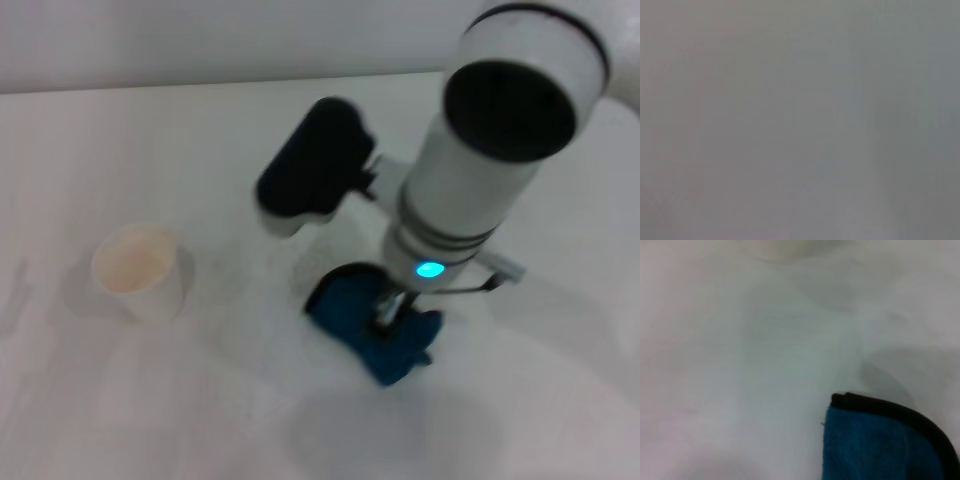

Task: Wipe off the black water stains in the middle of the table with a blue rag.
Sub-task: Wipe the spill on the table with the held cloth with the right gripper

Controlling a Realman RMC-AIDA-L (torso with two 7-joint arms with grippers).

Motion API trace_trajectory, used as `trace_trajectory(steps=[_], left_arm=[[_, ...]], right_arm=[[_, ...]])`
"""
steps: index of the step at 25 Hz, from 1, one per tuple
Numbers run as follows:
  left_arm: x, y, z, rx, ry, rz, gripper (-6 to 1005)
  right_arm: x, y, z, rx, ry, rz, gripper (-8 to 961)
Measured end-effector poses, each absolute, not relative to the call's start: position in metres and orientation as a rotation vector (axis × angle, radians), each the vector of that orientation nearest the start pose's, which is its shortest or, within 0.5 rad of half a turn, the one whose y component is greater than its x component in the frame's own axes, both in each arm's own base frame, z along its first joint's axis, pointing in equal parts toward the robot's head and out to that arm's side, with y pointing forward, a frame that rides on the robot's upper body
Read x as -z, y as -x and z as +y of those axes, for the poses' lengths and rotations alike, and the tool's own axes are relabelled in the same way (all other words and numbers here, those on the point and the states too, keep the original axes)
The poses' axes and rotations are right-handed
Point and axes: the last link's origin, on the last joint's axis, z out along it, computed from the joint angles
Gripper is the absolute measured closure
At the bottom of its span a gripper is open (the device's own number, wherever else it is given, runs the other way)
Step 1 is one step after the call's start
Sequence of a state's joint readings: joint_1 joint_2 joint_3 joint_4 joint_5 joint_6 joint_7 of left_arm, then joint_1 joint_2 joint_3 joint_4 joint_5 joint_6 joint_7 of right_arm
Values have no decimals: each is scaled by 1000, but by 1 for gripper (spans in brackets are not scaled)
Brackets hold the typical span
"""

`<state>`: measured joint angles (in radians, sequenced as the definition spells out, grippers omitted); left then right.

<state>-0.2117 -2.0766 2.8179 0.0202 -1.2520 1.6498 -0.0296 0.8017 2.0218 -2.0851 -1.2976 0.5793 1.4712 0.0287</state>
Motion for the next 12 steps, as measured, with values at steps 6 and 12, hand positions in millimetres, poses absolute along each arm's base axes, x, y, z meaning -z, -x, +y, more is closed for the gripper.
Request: trace_trajectory(steps=[6, 12], left_arm=[[-19, 353, 233, 675, 1542, -204, 116], [-21, 350, 241, 685, 1524, -199, 116]], right_arm=[[43, -173, 337, 924, 2340, 915, 812], [0, -208, 353, 860, 2250, 1046, 809]])
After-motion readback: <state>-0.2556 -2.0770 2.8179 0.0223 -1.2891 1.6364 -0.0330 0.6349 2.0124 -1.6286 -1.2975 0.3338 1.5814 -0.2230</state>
